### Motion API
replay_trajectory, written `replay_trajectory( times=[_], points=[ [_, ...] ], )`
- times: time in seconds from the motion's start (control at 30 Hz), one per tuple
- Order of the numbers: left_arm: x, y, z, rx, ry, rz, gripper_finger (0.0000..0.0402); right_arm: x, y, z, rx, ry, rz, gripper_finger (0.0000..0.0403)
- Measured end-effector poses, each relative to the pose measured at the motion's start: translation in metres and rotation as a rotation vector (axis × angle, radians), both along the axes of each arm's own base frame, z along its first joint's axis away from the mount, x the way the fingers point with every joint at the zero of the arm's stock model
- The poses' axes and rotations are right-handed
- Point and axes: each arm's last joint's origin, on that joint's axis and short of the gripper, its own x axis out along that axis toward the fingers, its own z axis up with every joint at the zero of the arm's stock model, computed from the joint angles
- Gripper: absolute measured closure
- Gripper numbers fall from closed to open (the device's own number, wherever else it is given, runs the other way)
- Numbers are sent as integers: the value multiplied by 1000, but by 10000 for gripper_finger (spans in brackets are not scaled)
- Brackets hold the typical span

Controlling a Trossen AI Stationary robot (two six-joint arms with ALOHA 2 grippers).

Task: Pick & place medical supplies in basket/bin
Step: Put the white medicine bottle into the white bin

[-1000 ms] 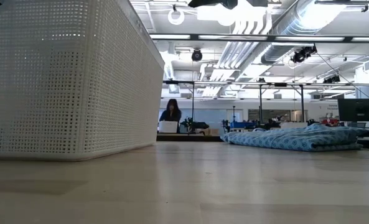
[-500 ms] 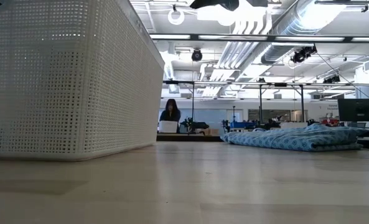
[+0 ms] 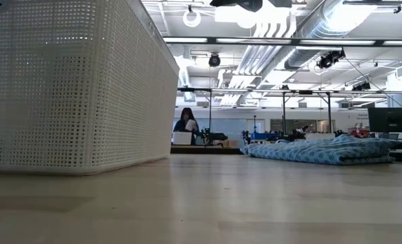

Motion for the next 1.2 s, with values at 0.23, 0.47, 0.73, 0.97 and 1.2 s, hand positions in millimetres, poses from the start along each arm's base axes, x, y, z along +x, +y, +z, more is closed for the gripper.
replay_trajectory(
  times=[0.23, 0.47, 0.73, 0.97, 1.2],
  points=[
    [2, -1, 1, -56, 40, 15, 131, -2, 10, -1, -31, 15, 36, 121],
    [2, -2, 1, -78, 43, 15, 131, -2, 11, -1, -56, 13, 15, 121],
    [3, -2, 1, -84, 48, -2, 134, -2, 11, -1, -66, 12, 17, 121],
    [3, -4, 1, -114, 52, -35, 197, -2, 11, -1, -66, 12, 18, 121],
    [3, -5, 4, -156, 66, -71, 201, -2, 11, -1, -63, 12, 20, 121]
  ],
)
